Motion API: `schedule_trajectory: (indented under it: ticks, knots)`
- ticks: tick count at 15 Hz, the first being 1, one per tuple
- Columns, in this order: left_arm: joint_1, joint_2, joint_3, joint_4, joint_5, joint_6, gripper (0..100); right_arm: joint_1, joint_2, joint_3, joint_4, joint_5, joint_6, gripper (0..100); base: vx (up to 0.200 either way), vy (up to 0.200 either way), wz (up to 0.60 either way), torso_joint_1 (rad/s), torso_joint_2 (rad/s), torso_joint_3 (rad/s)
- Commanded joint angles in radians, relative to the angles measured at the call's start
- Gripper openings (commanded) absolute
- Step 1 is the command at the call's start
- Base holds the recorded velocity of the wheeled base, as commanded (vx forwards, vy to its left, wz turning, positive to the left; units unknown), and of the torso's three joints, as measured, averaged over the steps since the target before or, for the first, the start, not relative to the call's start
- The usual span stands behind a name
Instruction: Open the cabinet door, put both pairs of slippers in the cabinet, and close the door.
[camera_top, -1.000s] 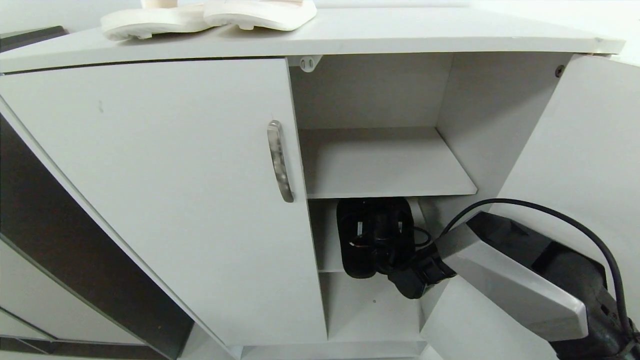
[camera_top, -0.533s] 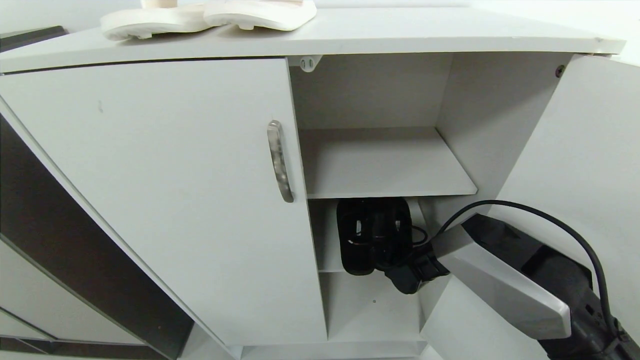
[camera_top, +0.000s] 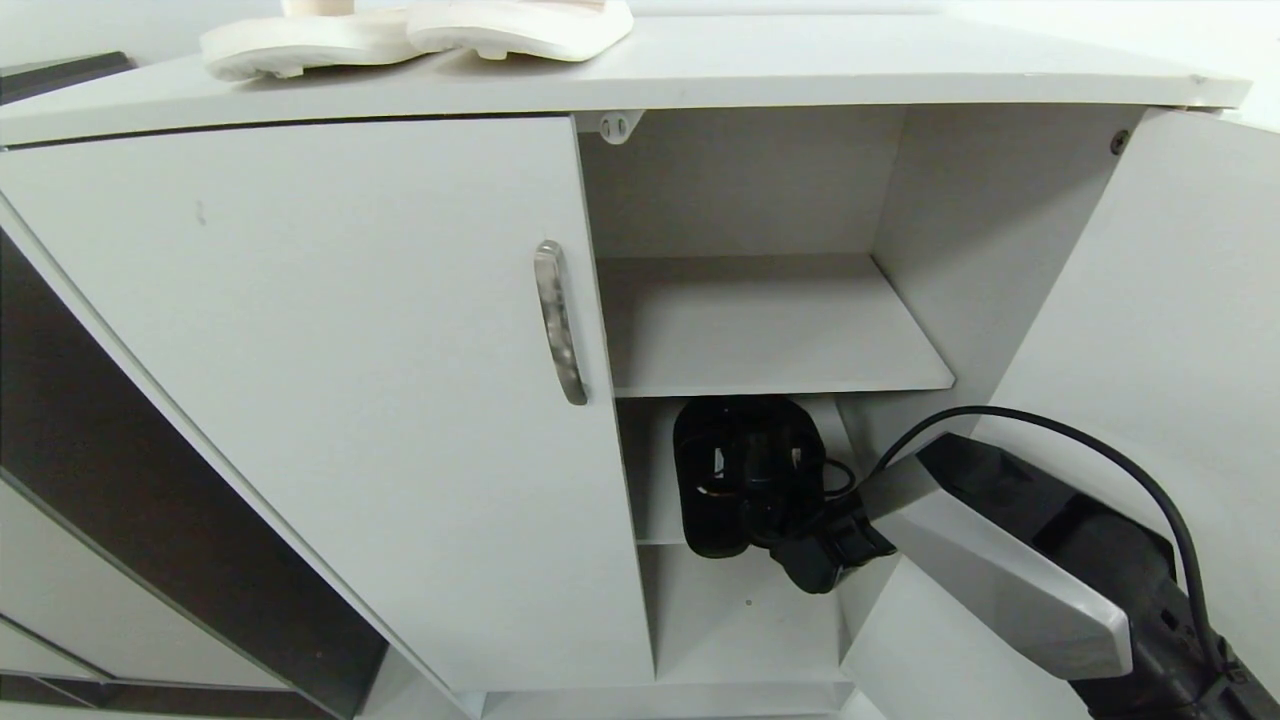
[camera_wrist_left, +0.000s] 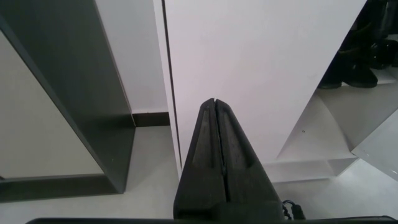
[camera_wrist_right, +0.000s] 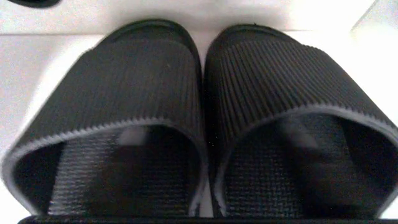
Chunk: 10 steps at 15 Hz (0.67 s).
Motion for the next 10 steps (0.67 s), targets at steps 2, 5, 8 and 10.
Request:
schedule_trajectory:
  ticks: [2, 5, 8, 10]
  knots:
    - [0.0, 0.002, 0.0, 0.0, 0.0, -0.001, 0, 0.013, -0.029, 0.046, -0.005, -0.006, 0.0, 100, 0.0, 0.0, 0.0, 0.0, 0.0, 0.0]
    - [0.0, 0.002, 0.0, 0.0, 0.0, -0.001, 0, 0.037, -0.096, 0.156, -0.059, -0.012, 0.0, 100, 0.0, 0.0, 0.0, 0.0, 0.0, 0.0]
    - [0.0, 0.002, 0.0, 0.0, 0.0, -0.001, 0, 0.085, -0.207, 0.354, -0.124, -0.029, 0.0, 100, 0.0, 0.0, 0.0, 0.0, 0.0, 0.0]
    - [0.0, 0.002, 0.0, 0.0, 0.0, -0.001, 0, 0.125, -0.26, 0.498, -0.219, -0.053, 0.0, 100, 0.0, 0.0, 0.0, 0.0, 0.0, 0.0]
